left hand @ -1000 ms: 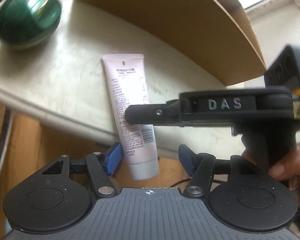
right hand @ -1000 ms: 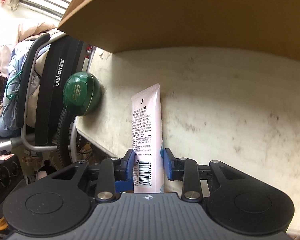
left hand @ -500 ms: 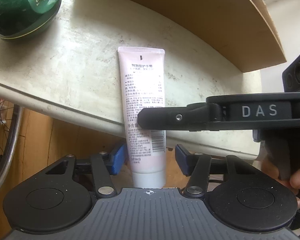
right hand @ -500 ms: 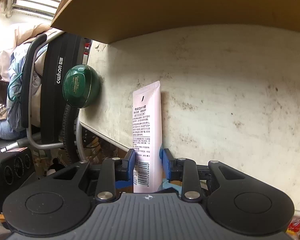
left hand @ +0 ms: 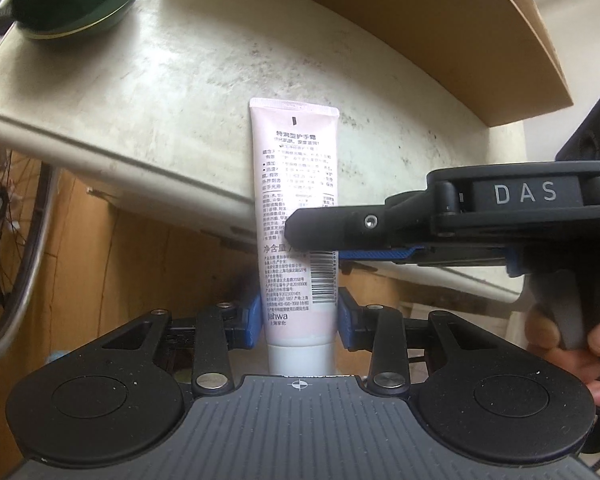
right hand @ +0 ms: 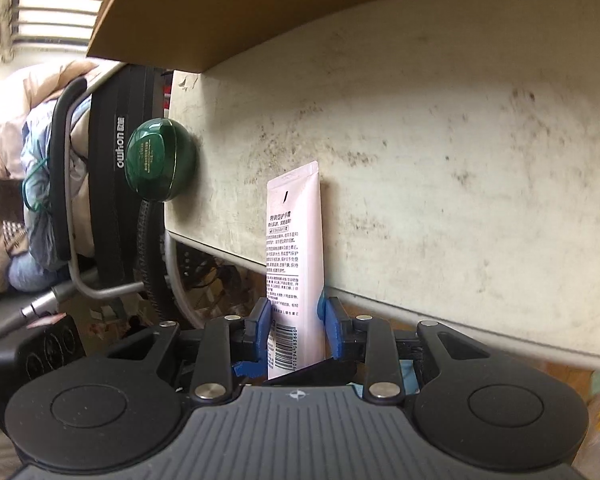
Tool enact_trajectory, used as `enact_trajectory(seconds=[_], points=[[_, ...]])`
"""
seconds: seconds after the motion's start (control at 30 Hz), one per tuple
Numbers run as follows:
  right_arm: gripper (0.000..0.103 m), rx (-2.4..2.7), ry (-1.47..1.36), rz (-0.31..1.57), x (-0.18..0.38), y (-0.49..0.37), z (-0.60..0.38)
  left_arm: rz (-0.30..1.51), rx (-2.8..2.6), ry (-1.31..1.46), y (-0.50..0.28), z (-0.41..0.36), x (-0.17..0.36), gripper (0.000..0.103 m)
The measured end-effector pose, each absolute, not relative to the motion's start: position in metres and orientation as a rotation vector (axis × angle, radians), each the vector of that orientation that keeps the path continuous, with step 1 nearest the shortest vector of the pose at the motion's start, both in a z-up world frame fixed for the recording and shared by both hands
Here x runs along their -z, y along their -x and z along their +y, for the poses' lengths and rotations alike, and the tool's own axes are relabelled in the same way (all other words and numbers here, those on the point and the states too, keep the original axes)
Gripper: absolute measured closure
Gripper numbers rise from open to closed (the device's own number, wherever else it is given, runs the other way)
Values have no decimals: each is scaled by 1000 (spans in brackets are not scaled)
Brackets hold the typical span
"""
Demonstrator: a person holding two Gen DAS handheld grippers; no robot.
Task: Organize objects
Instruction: 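Lift the cream tube with the right gripper and carry it over the cardboard box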
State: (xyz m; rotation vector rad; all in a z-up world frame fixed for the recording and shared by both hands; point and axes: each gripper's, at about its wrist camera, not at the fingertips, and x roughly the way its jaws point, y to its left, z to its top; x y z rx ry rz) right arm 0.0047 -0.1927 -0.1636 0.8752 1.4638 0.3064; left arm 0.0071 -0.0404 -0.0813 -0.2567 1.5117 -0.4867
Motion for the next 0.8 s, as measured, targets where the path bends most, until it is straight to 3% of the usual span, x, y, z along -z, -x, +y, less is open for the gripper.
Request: enact_trajectory(seconds=[0.43,0.8], points=[[69,-273,-947,1417,171,-2,-192,1508,515,217,-5,-37,74,68],[74,-300,-949,1420,171,-5,-198,1484,517,203,-18,-34,85,66]])
